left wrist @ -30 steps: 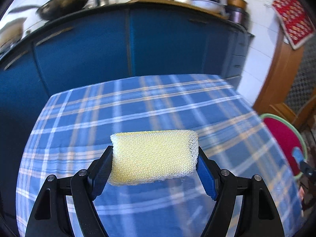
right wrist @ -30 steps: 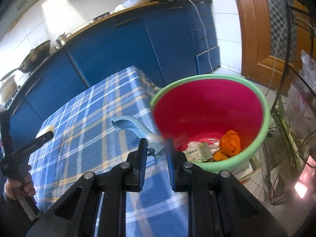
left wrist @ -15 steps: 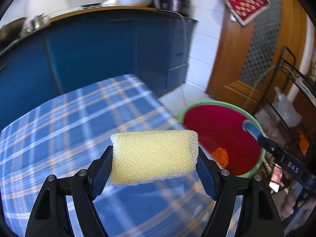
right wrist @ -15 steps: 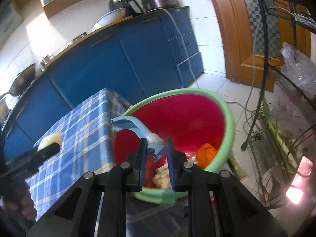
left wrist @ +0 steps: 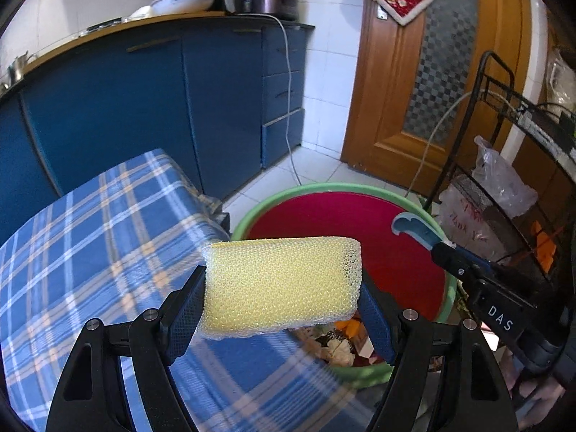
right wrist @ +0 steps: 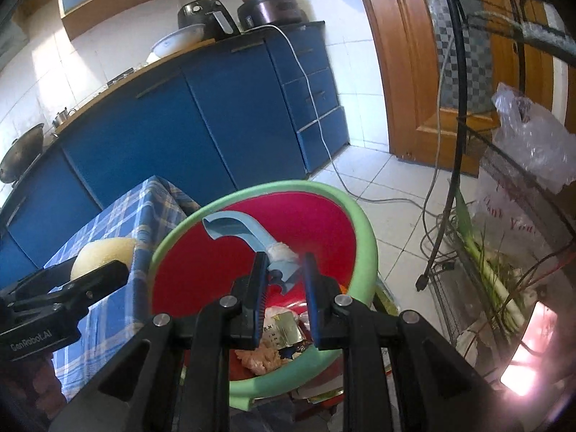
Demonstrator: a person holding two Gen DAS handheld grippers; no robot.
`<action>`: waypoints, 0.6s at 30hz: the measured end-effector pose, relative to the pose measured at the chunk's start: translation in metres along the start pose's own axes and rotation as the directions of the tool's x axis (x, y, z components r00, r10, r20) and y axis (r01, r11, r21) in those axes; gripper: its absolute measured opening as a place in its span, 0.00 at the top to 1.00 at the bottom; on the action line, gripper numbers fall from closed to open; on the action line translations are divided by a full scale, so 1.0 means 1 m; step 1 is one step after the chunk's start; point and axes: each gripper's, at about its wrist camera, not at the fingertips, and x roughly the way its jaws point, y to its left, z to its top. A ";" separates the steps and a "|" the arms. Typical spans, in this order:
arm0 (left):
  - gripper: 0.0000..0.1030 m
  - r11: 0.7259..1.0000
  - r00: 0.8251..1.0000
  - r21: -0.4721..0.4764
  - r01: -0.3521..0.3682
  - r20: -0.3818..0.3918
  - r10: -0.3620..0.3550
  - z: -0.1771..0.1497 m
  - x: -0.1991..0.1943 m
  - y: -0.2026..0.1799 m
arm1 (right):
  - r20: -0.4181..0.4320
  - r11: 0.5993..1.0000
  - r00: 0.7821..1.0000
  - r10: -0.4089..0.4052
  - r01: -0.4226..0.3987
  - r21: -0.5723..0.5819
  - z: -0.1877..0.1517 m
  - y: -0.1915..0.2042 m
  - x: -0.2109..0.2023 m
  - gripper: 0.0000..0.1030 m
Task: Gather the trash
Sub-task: 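Carry the sponge and blue handle over the red bin and open both tools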
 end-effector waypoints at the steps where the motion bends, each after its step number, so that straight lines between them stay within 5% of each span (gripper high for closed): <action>1: 0.22 1.000 1.000 0.005 0.001 -0.004 -0.001 -0.001 0.002 -0.002 | -0.003 1.000 1.000 -0.003 0.003 0.001 -0.001 -0.002 0.002 0.79; 18: 0.16 0.998 0.999 0.048 0.036 -0.017 -0.035 -0.006 0.009 -0.014 | -0.018 1.000 0.999 0.028 -0.028 0.008 -0.008 -0.004 0.009 0.70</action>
